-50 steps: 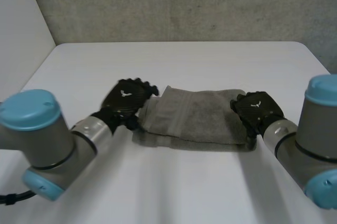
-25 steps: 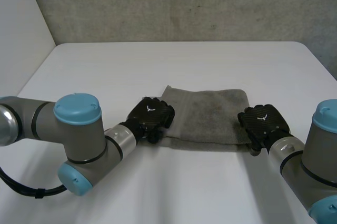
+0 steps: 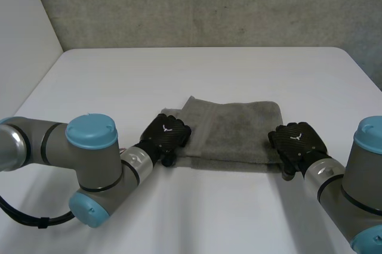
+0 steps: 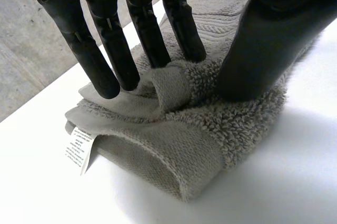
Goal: Fold the towel.
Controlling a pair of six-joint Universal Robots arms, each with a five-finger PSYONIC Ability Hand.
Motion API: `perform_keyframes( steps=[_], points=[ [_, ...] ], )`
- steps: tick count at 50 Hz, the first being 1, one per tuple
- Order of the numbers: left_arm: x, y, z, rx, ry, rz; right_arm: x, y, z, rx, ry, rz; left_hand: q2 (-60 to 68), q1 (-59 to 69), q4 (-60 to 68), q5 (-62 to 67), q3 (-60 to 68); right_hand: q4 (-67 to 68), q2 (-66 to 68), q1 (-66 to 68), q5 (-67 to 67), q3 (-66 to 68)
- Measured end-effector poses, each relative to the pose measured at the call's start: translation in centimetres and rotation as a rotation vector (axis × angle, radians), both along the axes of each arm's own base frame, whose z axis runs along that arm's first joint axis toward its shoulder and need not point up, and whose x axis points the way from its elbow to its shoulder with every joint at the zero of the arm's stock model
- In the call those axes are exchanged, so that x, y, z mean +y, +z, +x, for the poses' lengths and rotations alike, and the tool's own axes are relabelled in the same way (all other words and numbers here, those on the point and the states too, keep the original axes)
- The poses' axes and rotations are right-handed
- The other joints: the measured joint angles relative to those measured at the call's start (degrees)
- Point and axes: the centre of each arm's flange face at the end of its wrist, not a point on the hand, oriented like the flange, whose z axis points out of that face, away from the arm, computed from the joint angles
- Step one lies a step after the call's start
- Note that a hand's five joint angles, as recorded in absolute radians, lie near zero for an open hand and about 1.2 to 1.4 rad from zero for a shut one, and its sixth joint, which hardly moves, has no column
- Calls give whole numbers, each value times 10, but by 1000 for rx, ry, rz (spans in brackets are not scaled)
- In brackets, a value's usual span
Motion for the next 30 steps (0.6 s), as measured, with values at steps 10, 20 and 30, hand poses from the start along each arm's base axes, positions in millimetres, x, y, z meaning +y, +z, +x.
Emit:
perform_keyframes(
  steps=[10,20,30],
  points=[
    [2,3,2,7,10,2,-1,-1,1,-12,2,-31,192,171,229,218,242,41,41,37,38,43],
    [17,22,15,7,51,-12,-1,-3,1,-17,3,-45,192,172,229,221,244,60,60,57,58,62],
    [39,18,30,-20,59,28,0,-5,1,-16,6,-36,192,173,229,222,245,88,91,86,83,90]
  ],
)
